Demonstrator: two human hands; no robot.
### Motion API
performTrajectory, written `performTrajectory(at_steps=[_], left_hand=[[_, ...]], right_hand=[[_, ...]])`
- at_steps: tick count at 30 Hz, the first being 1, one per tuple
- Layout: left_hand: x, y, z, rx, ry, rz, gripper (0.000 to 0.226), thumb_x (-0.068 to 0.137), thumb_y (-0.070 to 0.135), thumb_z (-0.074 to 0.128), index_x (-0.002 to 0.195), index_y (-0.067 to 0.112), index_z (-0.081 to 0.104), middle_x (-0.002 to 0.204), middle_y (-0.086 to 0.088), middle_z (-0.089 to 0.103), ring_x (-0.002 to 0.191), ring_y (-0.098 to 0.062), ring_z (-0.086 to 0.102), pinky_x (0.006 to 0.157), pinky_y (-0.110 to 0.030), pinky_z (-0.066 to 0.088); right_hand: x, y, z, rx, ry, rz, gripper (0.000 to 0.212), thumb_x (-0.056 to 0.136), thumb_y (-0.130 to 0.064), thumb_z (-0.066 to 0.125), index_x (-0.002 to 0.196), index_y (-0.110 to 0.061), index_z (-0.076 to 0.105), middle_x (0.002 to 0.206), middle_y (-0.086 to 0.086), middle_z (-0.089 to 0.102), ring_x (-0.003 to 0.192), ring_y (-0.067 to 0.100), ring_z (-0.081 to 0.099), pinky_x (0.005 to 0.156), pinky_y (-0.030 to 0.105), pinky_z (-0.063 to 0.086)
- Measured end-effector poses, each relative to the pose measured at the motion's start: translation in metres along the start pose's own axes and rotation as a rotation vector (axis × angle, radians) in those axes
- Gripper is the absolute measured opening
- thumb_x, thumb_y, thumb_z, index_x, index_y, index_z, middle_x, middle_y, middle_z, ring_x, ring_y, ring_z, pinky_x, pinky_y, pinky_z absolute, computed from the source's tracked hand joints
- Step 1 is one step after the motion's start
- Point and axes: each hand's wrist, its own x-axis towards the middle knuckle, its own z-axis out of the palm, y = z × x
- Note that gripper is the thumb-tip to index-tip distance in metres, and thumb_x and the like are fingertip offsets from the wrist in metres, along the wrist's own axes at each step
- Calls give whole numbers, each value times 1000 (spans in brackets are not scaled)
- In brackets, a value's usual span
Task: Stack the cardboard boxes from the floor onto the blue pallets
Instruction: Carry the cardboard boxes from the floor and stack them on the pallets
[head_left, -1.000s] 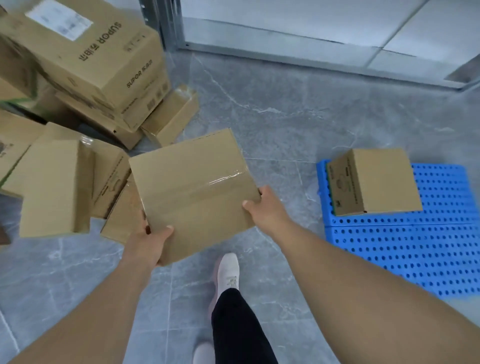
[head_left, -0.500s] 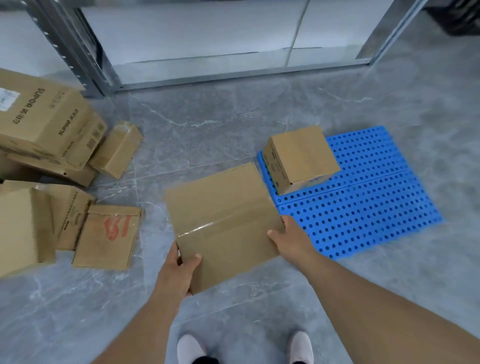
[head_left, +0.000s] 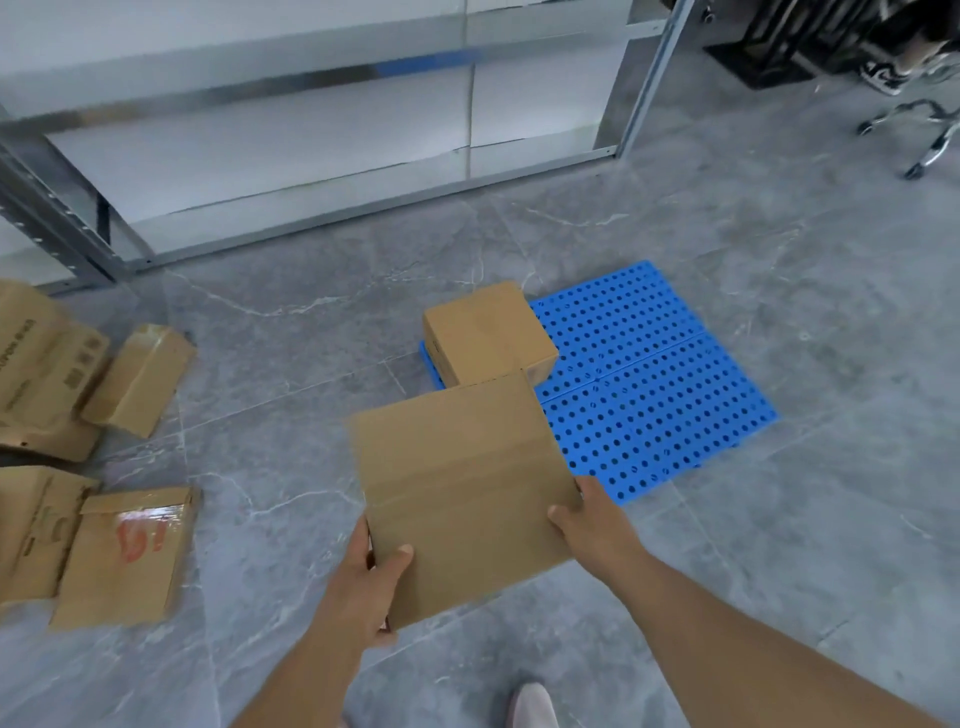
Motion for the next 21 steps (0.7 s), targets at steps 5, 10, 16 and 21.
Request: performTrajectory(at_steps=[5,10,16,21], left_hand=[[-2,12,24,108,-17,-27,51,92,31,54,130,57,30,122,6,46,106,-26,49,64,-47,57],[0,19,38,238,-66,-3,57,92,33,53,135,56,24,126,5,42,110,-28,46,68,-47,56],[2,23,39,403,-154,29,60,91,32,53,139,48,22,123,6,46,104,-25,50,65,-38,54],[12,33,34,559,-214,69,52,91,31,53,137,29,29,115,0,48,99,-26,52,61,-33,50]], right_hand=[[-5,23,-17,56,44,38,44,95,-24,47,136,-16,34,101,-4,45,84,14,49,71,27,41],[-16,41,-25,129,104,110,41,92,-23,48,132,-16,38,101,-4,50,86,16,53,64,26,40],[-34,55,-14,206,173,223,33,89,-23,49,121,-17,43,94,-3,53,84,18,55,60,27,39],[-44,62,8,294,228,304,35,89,-23,49,123,-15,43,94,1,54,82,19,55,64,29,45]])
